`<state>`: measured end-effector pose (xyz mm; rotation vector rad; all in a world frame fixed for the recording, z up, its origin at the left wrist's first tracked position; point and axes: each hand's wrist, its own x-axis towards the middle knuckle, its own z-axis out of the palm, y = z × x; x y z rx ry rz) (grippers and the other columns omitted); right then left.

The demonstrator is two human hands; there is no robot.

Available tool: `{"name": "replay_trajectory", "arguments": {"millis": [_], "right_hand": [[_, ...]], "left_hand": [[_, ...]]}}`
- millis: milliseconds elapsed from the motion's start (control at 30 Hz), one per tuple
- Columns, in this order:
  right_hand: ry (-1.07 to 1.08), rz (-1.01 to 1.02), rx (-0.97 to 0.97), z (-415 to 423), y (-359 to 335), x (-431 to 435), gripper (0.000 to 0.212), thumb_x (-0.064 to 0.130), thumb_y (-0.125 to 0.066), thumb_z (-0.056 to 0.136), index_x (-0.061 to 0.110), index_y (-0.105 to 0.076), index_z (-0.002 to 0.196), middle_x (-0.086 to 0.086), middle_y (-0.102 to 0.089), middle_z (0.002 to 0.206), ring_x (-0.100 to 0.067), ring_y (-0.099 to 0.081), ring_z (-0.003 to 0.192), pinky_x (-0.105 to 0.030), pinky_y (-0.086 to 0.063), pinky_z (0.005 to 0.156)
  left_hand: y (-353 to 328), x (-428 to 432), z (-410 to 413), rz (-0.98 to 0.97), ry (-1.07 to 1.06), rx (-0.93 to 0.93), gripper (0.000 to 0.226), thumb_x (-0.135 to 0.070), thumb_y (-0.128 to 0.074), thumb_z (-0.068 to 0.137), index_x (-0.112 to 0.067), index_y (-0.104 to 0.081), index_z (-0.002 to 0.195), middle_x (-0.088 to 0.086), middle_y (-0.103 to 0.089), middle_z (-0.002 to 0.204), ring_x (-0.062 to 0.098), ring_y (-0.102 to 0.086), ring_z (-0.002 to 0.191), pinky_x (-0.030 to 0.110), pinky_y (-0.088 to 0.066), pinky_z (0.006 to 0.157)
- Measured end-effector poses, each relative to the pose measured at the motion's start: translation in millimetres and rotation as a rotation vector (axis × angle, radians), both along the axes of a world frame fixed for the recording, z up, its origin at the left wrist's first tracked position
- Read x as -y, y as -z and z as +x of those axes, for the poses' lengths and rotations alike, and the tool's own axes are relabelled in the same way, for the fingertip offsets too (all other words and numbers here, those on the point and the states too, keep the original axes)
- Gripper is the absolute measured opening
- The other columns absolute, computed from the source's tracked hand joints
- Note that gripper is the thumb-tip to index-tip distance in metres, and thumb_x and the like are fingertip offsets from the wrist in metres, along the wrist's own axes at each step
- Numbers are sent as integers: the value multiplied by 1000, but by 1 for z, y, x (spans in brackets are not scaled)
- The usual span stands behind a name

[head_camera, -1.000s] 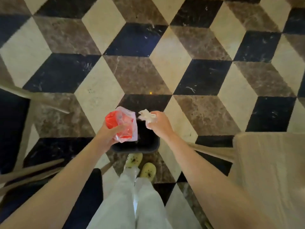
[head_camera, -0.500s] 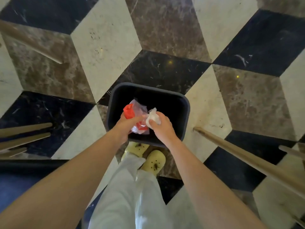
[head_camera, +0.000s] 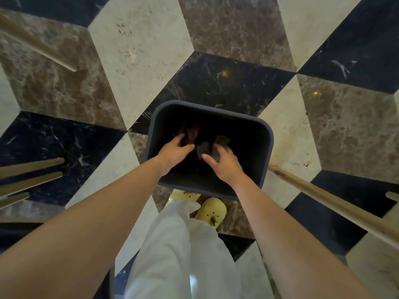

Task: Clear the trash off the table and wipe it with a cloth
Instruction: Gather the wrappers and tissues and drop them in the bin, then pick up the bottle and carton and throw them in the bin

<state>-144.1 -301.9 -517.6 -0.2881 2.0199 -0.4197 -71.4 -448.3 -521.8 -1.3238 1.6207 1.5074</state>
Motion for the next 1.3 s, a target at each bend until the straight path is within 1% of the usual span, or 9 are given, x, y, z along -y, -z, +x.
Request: {"name": "replay_trajectory", "arguments": {"millis": [100,167,333,467,700,933,1100,1200,1300], "right_hand": [[-83,70,-16,-4,-11,-1,70,53,-54,86,23,-30,144,-10,-29,150,-38,-30,134,-46,-32,109],[-122,108,-21,-6,-25,-2,74,53,-56,85,23,-26,146,-10,-26,151,-38,-28,135,-48,-32,107],[-219,144,-28,-16,-76,0,77,53,-56,85,23,-21,147,-9,-23,153,-36,-25,136,-48,-30,109],[-252,113,-55,-39,-132,7,75,53,-53,87,20,-24,147,-10,-28,152,-37,-26,138,-49,-27,112],[-269,62,-142,-76,-241,12,81,59,-53,84,18,-22,147,-10,-32,151,-34,-31,138,-49,-33,110],[-194,28,-260,-108,-378,-4,90,62,-56,80,17,-18,148,-9,-25,155,-34,-26,141,-51,-32,111],[-168,3,-399,-134,-485,-24,81,56,-53,85,18,-19,148,-7,-24,156,-31,-30,139,-44,-29,112],[-84,-52,-471,-147,-541,-38,68,41,-55,90,13,-27,145,-10,-33,151,-30,-38,134,-37,-33,107],[-26,-81,-512,-154,-598,-52,65,34,-54,93,10,-26,146,-10,-33,151,-28,-37,135,-33,-32,106]], "left_hand": [[-19,7,1,-103,337,0,60,-30,-55,91,-25,-31,146,6,-47,143,26,-46,128,32,-36,104],[-34,10,1,-119,492,3,62,-30,-55,91,-23,-30,147,6,-43,146,26,-43,131,30,-35,104],[-87,15,-7,-122,737,62,64,-34,-54,92,-20,-27,148,8,-39,149,27,-39,135,31,-33,106],[-150,22,-30,-142,865,64,60,-35,-50,94,-20,-28,147,7,-41,148,27,-40,134,33,-34,106],[-274,26,-74,-255,961,-17,54,-35,-46,96,-20,-32,146,5,-39,149,25,-36,136,31,-29,108],[-404,18,-123,-367,971,-99,57,-40,-50,92,-22,-34,144,5,-37,150,27,-37,136,37,-31,112],[-512,6,-159,-386,915,-262,56,-37,-49,94,-23,-31,145,5,-30,153,31,-37,135,43,-40,106],[-566,-5,-172,-410,945,-305,54,-38,-45,96,-24,-29,146,2,-28,154,31,-38,133,45,-43,102],[-611,-16,-180,-462,962,-350,53,-37,-45,96,-24,-30,145,3,-28,153,31,-39,133,46,-43,101]]}}
